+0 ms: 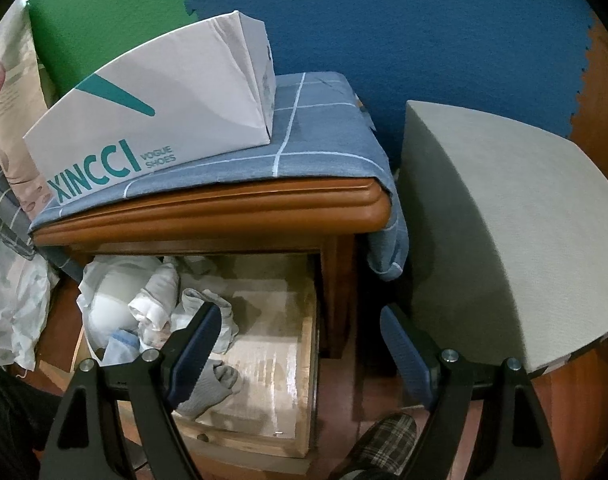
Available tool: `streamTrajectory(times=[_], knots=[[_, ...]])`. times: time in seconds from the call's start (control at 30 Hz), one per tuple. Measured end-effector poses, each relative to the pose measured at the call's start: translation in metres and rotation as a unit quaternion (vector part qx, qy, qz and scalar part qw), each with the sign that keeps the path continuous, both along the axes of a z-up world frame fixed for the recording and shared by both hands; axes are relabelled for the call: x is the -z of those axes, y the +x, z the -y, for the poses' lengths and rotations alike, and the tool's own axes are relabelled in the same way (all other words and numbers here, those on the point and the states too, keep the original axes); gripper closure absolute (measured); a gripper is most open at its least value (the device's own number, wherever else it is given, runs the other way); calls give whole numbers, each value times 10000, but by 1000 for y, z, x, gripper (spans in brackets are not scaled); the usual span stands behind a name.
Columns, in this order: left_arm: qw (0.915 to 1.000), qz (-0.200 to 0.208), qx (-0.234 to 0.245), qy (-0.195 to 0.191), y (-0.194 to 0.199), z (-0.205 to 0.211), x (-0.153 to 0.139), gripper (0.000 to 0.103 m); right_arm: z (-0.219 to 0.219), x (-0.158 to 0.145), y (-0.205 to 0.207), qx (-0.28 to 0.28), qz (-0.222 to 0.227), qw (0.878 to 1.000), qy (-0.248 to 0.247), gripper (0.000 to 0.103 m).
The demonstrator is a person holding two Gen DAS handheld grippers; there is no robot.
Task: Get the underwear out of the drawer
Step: 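Lift the red sock with the left tool up over the shoe box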
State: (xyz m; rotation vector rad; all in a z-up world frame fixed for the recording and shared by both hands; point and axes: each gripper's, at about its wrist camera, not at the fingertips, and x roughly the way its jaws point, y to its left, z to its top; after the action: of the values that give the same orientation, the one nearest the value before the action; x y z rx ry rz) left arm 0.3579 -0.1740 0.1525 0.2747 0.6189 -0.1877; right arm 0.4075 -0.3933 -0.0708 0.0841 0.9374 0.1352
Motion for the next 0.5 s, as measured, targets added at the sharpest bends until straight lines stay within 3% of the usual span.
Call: streamTrajectory(times=[0.2,0.5], knots=[[9999,116,39,31,8,1,-10,78,2,2,1,3,-55,10000,63,19],[9988,366,-150,-279,53,-12,-50,78,0,3,1,-42,-90,9998,151,19]])
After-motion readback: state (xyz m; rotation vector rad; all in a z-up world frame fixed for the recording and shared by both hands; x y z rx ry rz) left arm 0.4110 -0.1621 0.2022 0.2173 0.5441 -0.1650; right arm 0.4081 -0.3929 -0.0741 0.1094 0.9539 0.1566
